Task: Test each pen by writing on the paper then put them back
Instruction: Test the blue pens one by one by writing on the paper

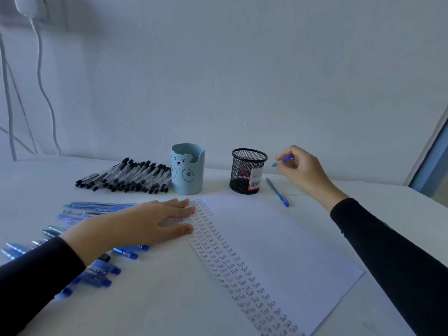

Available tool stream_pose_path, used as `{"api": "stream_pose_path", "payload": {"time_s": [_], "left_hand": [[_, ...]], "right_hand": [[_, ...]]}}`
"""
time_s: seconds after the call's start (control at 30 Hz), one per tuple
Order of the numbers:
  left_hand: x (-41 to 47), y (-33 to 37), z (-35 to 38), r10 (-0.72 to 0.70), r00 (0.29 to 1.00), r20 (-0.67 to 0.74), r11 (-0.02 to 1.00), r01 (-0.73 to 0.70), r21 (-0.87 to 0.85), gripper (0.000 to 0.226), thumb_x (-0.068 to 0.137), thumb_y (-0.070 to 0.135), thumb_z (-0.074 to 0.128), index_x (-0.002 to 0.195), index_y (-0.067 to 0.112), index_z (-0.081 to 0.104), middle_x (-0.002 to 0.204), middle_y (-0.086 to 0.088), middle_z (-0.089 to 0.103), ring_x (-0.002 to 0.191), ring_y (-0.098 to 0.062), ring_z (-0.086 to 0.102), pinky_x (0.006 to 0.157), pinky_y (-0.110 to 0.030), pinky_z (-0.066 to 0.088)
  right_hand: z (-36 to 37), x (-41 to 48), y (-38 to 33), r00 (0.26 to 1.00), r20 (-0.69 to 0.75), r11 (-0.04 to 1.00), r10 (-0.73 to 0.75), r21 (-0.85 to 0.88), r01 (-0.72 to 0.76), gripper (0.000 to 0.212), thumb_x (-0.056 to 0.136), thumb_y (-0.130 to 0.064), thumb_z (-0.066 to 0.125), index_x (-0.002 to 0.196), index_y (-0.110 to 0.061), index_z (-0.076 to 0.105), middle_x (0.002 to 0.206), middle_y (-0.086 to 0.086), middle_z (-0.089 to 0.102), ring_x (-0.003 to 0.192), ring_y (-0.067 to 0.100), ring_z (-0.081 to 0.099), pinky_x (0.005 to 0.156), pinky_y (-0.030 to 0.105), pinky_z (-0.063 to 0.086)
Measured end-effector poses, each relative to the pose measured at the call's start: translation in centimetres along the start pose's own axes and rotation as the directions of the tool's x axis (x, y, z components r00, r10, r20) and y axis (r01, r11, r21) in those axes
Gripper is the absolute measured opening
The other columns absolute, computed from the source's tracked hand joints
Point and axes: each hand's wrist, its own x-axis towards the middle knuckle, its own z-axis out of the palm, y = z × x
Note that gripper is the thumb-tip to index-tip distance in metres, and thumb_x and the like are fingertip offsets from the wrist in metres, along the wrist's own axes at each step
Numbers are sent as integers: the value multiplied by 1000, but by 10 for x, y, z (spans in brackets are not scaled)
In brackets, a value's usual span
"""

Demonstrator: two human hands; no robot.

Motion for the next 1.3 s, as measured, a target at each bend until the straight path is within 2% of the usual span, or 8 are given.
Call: {"api": "stream_pose_path", "payload": {"time_s": [0.1,0.27,0.47,0.53,0.77,1.0,1.17,1.3], "left_hand": [[1,-1,0,-7,1000,2,1000,7,-7,97,56,100,15,143,56,22,150,35,5,141,11,3,121,-29,6],[1,0,0,-1,1000,6,1000,1,4,98,59,98,16,145,53,22,150,33,5,140,10,4,121,-29,7],[1,-1,0,-2,1000,6,1000,3,-16,93,62,95,20,145,54,23,151,32,6,140,11,5,119,-25,5],[1,-1,0,-2,1000,4,999,2,-33,91,62,95,22,144,55,24,151,33,8,140,12,5,119,-24,5],[1,0,-1,10,1000,-5,999,-10,-41,96,59,98,20,144,53,25,150,33,8,139,12,6,119,-24,5],[2,-3,2,28,999,-37,999,-30,-42,92,60,97,24,142,54,29,149,35,11,138,13,9,120,-26,9],[2,-9,-11,36,984,-177,998,-44,-38,89,64,93,23,137,47,45,139,33,32,128,10,34,114,-22,25],[-4,-29,-30,4,930,-368,1000,-5,-2,45,89,59,50,126,35,61,115,24,59,99,7,55,94,-17,43]], "right_hand": [[10,-7,17,991,121,976,-55,-203,79,18,83,3,65,77,-12,58,101,7,58,81,17,63,69,8,48],[19,-13,38,945,313,872,-93,-433,229,19,80,4,61,91,-10,64,100,4,56,89,27,61,81,38,51],[12,-5,44,881,471,843,40,-489,223,35,84,15,47,98,-10,67,116,2,53,90,14,56,74,12,40],[12,-4,45,868,490,852,75,-484,200,39,84,14,45,98,-15,67,117,1,55,101,18,57,83,20,42],[13,-6,51,955,289,905,62,-420,68,17,89,-16,62,106,-16,65,109,-1,50,95,16,52,83,26,38],[19,-7,51,975,176,902,135,-430,-47,10,84,-12,66,91,-9,71,92,6,67,88,24,64,80,35,52],[19,-11,37,997,25,866,72,-498,-50,14,88,-31,61,88,-18,61,93,-4,57,84,19,56,69,33,45],[23,-19,11,996,-54,943,-73,-327,52,12,87,-29,61,81,-22,54,75,-8,60,67,15,54,62,31,42]]}}
